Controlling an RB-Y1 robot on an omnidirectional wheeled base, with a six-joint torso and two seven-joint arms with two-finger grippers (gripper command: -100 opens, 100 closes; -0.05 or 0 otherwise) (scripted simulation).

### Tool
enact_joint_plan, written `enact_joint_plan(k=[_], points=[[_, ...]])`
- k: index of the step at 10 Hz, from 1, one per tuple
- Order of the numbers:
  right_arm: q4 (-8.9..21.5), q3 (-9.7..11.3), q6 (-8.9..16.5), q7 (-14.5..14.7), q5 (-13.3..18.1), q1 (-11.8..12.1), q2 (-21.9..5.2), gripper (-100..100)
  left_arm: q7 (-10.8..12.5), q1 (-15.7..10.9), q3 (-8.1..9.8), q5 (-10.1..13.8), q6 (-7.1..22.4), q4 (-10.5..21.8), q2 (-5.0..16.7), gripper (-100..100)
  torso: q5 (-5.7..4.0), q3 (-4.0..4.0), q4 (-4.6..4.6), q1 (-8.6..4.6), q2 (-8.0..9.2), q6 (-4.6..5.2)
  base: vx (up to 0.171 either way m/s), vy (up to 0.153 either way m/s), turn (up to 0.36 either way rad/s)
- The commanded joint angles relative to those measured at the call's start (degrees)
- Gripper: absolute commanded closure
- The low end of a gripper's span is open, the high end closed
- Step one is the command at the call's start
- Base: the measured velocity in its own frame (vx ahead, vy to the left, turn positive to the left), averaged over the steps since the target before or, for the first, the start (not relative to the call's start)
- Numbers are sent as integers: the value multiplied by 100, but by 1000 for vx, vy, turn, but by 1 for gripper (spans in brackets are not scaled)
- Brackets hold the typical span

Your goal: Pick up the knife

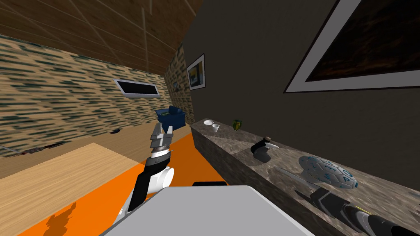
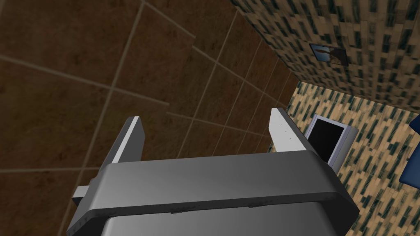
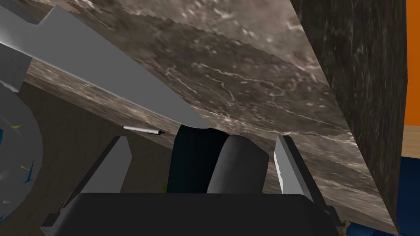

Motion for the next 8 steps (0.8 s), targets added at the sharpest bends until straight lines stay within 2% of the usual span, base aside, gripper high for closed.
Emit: enact_joint_plan(k=[1, 2, 4, 5, 8], points=[[215, -13, 92, 74, 286, 148, -270, -100, 0, 0, 0, 0, 0, 0, 0, 0, 0, 0, 0, 0, 0, 0, 4, 4, 136], [215, -13, 92, 74, 403, 148, -270, -100, 0, 0, 0, 0, 0, 0, 0, 0, 0, -1, 0, -1, -2, -1, 5, -1, 49], [401, 32, 260, 106, 779, 342, -632, -100, 0, 0, 0, 0, 0, 0, 0, 0, -1, 0, 0, -2, 0, 2, 7, -1, 78], [401, 32, 260, 106, 871, 342, -632, -100, 0, 0, 0, 0, 0, 0, 0, 0, 0, -1, 0, -2, -2, 1, 7, -5, 38], [609, 152, 499, 132, 1427, 583, -1066, -100, 0, 0, 0, 0, 0, 0, 0, 0, -2, -2, -1, -5, -4, 1, 13, -10, 68]])
